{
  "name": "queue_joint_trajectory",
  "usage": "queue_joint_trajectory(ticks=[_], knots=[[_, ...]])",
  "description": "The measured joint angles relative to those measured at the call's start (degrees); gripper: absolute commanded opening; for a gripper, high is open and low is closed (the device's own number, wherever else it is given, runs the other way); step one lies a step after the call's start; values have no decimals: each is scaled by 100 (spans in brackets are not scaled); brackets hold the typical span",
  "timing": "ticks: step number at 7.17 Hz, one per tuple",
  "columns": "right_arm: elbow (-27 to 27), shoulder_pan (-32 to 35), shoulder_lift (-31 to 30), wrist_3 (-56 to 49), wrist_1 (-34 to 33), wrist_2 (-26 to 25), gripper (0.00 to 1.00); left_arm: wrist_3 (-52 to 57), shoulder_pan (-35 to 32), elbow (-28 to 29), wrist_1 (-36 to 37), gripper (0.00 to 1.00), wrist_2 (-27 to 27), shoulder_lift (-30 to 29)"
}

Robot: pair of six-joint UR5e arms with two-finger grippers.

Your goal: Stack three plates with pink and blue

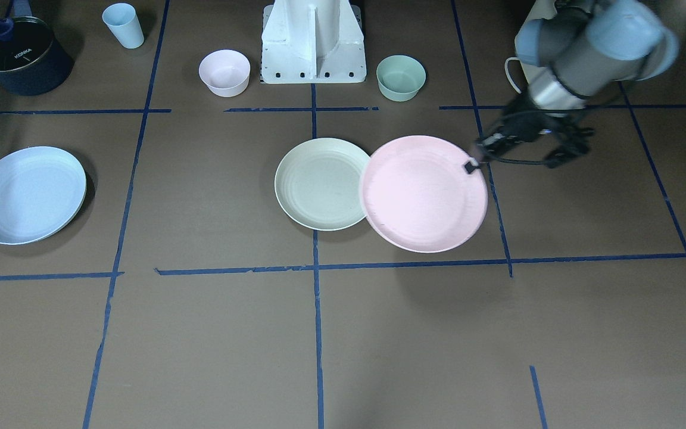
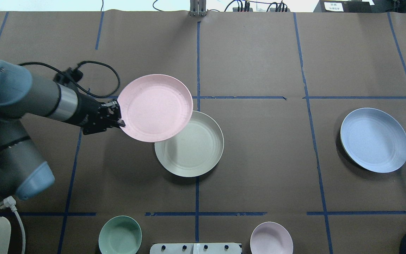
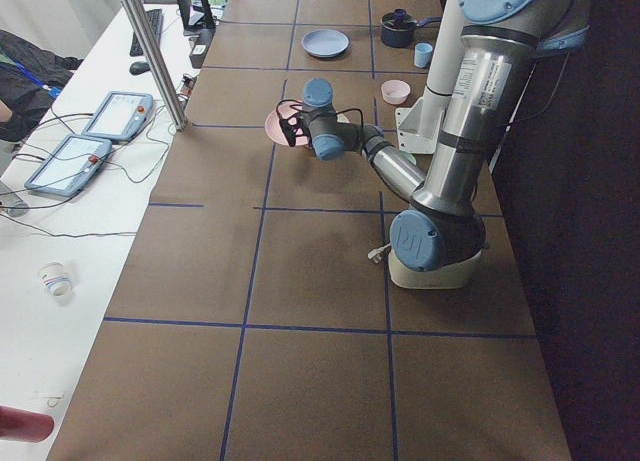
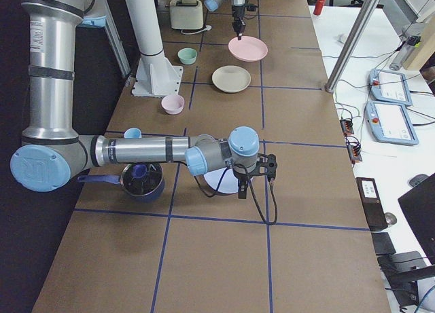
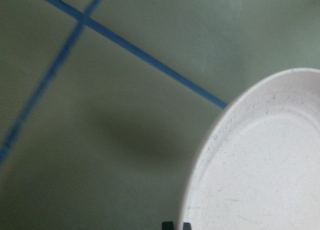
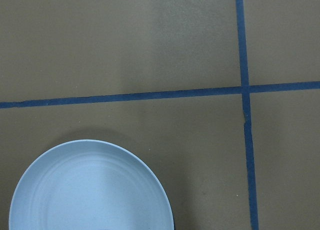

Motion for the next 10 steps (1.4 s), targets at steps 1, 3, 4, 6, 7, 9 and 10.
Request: queue_joint_trajectory(ticks=[1,3,4,6,7,9,10], knots=[[14,-93,4,52,7,-2,100,-303,477,32,4,0,399,-199],[7,-292,-11,291,272,-28,100,-546,982,70,17,33,777,-388],[-3,-417,-31,553,510,-95,100,-557,1046,75,36,84,812,-403],[-47,-629,-134,940,995,-254,100,-517,1053,66,54,100,821,-386],[-93,-695,-161,1004,1105,-282,100,-504,1025,44,67,100,827,-376],[-195,-975,-297,1200,1468,-544,100,-495,876,-133,322,100,811,-383],[-386,-1176,-402,1432,1940,-677,100,-490,825,-369,697,100,805,-392]])
